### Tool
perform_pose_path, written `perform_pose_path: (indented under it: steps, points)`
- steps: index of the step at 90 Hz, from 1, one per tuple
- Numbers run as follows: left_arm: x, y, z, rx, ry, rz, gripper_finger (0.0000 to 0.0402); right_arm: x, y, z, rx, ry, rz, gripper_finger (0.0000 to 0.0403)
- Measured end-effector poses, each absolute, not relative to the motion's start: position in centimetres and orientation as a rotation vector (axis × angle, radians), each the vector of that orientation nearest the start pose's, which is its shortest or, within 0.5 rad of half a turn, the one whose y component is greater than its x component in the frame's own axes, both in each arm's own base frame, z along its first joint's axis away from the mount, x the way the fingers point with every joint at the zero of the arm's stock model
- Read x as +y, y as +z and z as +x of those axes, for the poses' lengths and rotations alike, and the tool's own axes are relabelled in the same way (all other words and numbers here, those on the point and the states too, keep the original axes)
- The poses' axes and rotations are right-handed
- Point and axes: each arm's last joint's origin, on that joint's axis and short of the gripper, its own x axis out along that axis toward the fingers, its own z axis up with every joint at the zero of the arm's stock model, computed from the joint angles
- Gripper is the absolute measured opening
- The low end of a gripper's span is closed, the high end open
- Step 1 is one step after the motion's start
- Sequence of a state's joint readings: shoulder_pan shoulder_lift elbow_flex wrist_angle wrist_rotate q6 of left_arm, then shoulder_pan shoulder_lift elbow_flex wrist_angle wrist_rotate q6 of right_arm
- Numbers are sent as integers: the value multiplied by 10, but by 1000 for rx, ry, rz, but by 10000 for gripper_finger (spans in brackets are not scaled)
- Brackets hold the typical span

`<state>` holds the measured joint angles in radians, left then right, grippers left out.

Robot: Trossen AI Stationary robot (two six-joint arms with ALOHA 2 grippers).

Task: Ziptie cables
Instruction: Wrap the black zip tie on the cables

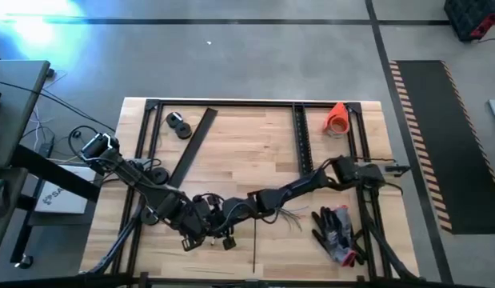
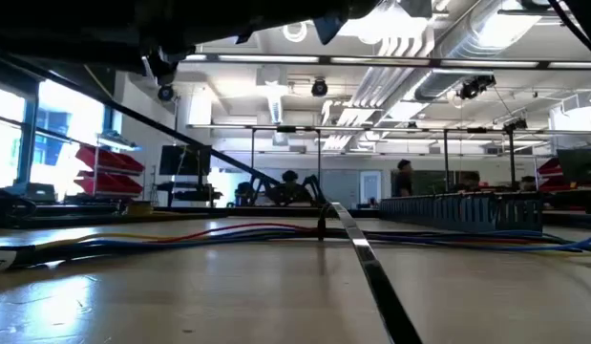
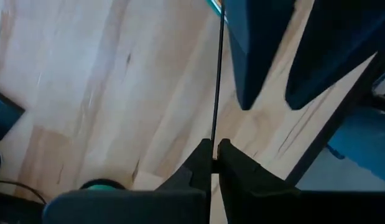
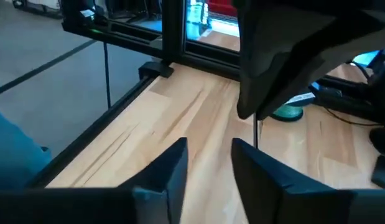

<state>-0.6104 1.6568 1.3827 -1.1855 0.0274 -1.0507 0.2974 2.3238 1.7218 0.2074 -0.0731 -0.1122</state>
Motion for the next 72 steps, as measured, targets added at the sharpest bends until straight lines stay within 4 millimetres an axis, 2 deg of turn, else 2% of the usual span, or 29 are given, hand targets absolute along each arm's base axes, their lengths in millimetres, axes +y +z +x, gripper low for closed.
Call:
perform_pose_path:
  steps: [18, 29, 38, 51, 62, 72]
  points:
    - [-176, 262, 249, 1491, 263, -418, 0, 157, 168, 501, 387, 364, -159, 19]
    - [-177, 262, 247, 1503, 256, -394, 0, 160, 169, 500, 393, 372, -163, 12]
    - [-180, 262, 244, 1507, 242, -377, 0, 162, 174, 495, 419, 313, -207, 34]
    - [-186, 262, 240, 1507, 215, -342, 0, 163, 180, 492, 425, 169, -243, 99]
    - [-187, 262, 239, 1490, 221, -324, 0, 164, 177, 494, 423, 243, -224, 147]
    - [-187, 262, 239, 1473, 227, -308, 0, 164, 168, 496, 426, 277, -206, 165]
